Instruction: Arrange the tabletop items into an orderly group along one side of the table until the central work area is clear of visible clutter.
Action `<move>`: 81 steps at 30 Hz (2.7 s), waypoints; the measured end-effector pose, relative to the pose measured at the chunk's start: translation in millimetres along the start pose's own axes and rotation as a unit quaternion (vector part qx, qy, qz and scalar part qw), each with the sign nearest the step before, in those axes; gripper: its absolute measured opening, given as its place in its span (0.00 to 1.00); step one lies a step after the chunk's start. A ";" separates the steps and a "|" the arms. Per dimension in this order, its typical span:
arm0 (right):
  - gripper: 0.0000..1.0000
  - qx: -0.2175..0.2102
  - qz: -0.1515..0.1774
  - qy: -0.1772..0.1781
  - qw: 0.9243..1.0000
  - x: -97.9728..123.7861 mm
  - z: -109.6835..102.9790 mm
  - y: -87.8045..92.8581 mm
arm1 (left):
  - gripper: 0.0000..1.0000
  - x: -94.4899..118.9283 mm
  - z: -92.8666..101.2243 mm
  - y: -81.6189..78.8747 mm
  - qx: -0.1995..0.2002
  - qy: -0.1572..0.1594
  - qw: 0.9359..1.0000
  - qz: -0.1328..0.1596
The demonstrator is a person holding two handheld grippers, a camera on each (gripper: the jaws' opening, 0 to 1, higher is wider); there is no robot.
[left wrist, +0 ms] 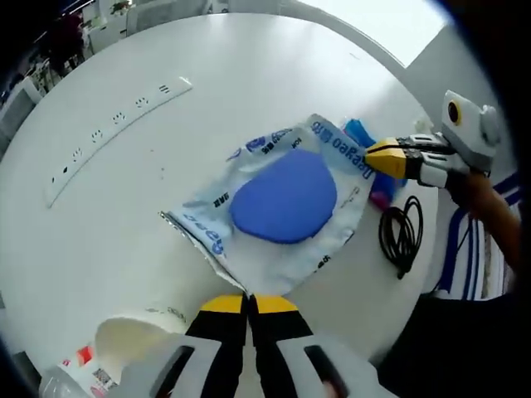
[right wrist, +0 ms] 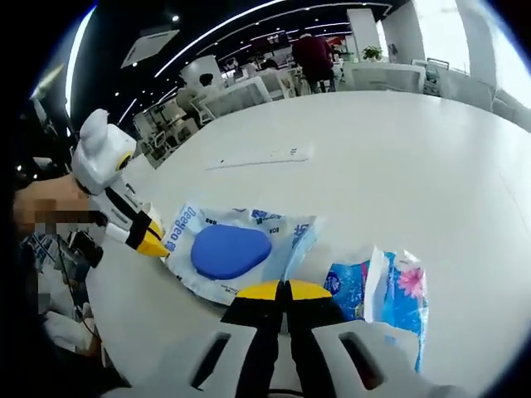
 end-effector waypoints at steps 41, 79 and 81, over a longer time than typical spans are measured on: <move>0.00 0.024 -0.046 0.009 0.999 -24.5 6.4 18.4 | 0.08 14.0 -7.3 1.2 -0.038 -0.043 0.998 -0.002; 0.50 -0.091 0.112 0.126 0.981 102.3 15.8 52.0 | 0.67 10.0 78.6 -74.2 -0.147 0.080 0.975 0.146; 0.50 -0.100 0.109 0.130 0.980 101.6 18.4 57.8 | 0.70 8.6 84.9 -80.2 -0.160 0.088 0.972 0.145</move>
Point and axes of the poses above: the point that each gripper's makers call its tool centre point, and the gripper's own axes: x roughly backward along the fingers, z roughly to its right, y roughly out of its underside, the point moved 1 cm from there along x, roughly backward along the fingers, and after that the axes turned 11 degrees about -y, right-handed, at the moved point
